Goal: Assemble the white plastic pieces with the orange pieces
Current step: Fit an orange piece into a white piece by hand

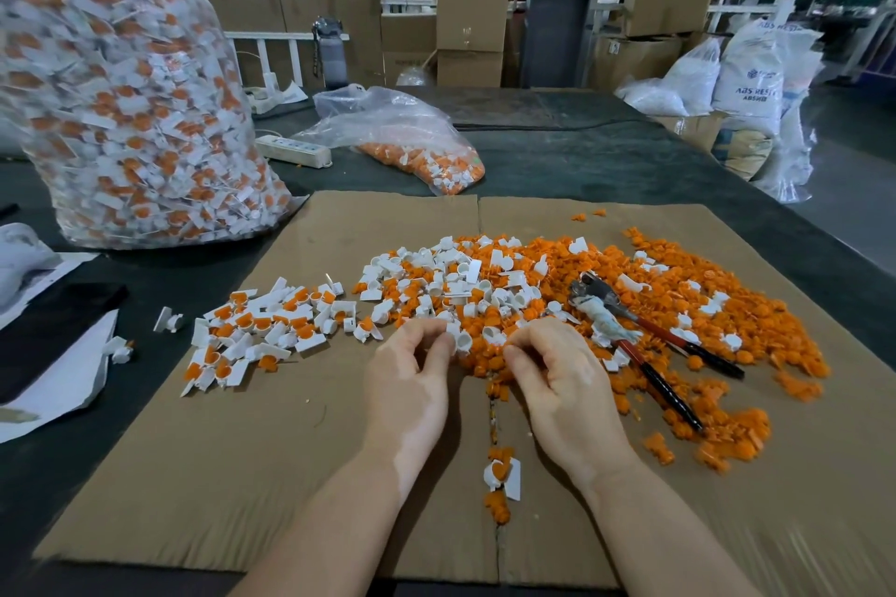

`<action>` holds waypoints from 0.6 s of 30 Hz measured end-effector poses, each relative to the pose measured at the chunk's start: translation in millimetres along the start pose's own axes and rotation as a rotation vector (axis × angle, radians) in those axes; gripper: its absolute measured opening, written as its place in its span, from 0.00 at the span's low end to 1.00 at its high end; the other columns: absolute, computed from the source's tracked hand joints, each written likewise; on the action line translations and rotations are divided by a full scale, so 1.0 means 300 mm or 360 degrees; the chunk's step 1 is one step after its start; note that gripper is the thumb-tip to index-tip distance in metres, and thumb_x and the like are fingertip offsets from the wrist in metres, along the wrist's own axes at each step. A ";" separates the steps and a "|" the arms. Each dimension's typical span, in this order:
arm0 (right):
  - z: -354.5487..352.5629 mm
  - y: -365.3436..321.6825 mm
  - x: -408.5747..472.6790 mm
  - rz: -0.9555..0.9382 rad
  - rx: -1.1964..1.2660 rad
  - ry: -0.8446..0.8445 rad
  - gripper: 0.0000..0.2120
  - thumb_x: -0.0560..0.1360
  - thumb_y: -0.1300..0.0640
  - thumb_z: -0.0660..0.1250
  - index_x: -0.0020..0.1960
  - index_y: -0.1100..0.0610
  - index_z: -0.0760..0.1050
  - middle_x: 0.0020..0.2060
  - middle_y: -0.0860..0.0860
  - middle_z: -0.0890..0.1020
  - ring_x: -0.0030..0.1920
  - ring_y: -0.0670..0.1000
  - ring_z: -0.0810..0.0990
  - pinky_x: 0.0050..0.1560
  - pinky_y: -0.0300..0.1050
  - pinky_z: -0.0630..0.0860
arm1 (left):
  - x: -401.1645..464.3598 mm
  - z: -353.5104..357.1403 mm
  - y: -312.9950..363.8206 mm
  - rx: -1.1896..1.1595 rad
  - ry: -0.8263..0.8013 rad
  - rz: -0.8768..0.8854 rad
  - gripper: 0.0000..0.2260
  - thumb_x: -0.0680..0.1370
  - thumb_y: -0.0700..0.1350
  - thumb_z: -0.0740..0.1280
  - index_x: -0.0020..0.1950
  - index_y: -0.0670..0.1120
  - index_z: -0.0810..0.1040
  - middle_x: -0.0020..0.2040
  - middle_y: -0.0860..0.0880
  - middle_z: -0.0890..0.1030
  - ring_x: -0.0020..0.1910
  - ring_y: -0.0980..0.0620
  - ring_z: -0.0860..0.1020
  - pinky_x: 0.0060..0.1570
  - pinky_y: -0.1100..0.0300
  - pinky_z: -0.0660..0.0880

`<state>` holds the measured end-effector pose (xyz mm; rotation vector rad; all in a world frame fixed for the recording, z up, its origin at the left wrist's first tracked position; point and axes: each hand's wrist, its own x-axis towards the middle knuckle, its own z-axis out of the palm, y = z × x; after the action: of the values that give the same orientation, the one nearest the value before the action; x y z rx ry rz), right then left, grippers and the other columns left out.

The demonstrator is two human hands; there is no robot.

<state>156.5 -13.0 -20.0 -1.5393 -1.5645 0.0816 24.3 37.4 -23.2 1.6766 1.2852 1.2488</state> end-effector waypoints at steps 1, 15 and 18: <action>-0.002 -0.003 0.000 -0.0019 0.0026 -0.0040 0.07 0.76 0.62 0.64 0.40 0.56 0.73 0.36 0.45 0.73 0.42 0.46 0.72 0.45 0.41 0.69 | 0.000 0.000 0.000 -0.0003 0.0004 0.0001 0.05 0.78 0.43 0.64 0.52 0.49 0.78 0.44 0.56 0.79 0.45 0.62 0.75 0.41 0.80 0.67; -0.006 -0.006 -0.004 -0.0147 -0.0196 -0.0166 0.09 0.67 0.59 0.59 0.29 0.55 0.73 0.35 0.45 0.75 0.42 0.48 0.70 0.45 0.45 0.67 | -0.005 -0.024 -0.007 0.0041 -0.0249 -0.0019 0.11 0.80 0.42 0.59 0.39 0.51 0.72 0.35 0.52 0.75 0.34 0.64 0.70 0.34 0.71 0.65; -0.009 0.003 0.001 -0.0020 -0.0240 -0.0016 0.07 0.65 0.62 0.61 0.34 0.56 0.78 0.36 0.47 0.77 0.43 0.50 0.73 0.47 0.49 0.70 | -0.019 -0.048 -0.010 0.0091 -0.0372 0.0055 0.11 0.80 0.43 0.59 0.39 0.53 0.71 0.34 0.55 0.74 0.35 0.63 0.71 0.34 0.70 0.65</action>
<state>159.0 -14.0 -18.7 -1.6473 -1.6191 -0.0367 9.4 32.2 -23.0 1.8320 1.1637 1.0087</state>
